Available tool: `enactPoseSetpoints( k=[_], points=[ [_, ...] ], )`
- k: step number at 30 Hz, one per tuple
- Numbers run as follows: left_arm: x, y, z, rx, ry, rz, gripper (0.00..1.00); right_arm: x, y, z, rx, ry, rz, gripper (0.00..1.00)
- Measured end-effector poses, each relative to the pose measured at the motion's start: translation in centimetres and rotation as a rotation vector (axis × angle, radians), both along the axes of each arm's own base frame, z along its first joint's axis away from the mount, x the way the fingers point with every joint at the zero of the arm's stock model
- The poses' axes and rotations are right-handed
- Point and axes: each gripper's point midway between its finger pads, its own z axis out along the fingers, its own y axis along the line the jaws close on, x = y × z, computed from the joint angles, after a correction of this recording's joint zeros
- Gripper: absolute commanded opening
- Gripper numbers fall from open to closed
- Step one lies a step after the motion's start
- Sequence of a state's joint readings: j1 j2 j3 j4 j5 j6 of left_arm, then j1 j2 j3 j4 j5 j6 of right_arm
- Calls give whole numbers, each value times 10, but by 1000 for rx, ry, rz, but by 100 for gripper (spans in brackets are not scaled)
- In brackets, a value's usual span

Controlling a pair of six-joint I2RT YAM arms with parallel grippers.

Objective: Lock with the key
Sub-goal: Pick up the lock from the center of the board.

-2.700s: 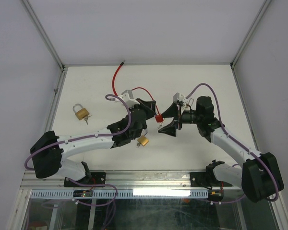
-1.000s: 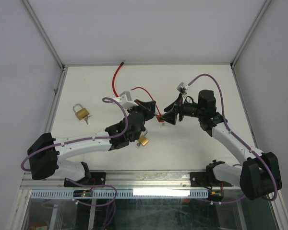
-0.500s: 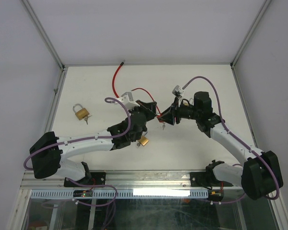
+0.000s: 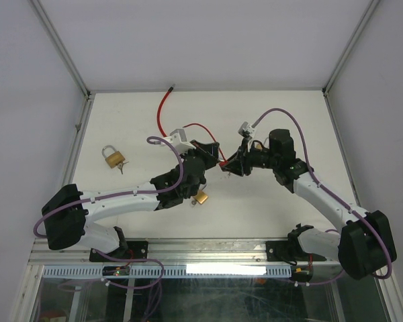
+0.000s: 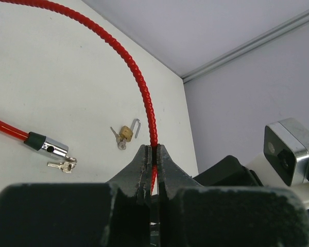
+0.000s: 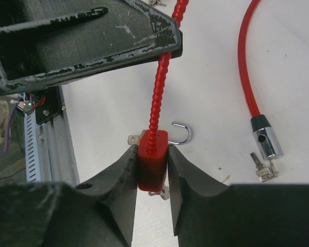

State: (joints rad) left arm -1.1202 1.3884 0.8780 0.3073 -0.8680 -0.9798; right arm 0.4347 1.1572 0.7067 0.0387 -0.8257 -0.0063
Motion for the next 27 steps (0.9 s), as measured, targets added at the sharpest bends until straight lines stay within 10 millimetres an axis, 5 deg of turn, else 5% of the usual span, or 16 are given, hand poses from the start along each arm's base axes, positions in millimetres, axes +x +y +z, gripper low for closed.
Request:
enactPoseSetpoints(
  k=[4, 10, 16, 21, 27],
  points=[
    [0, 1, 0, 0, -1, 5, 0, 0, 1, 0, -5, -14, 5, 3],
    [1, 2, 4, -13, -9, 14, 43, 0, 0, 0, -15, -22, 10, 0],
    [-6, 10, 15, -51, -61, -13, 65, 1, -7, 0, -42, -12, 14, 0],
    [-23, 29, 28, 10, -174, -88, 97, 7, -19, 9, -66, -47, 27, 0],
    [-63, 59, 66, 179, -449, -245, 99, 4, -29, 11, -111, -86, 72, 0]
  ],
)
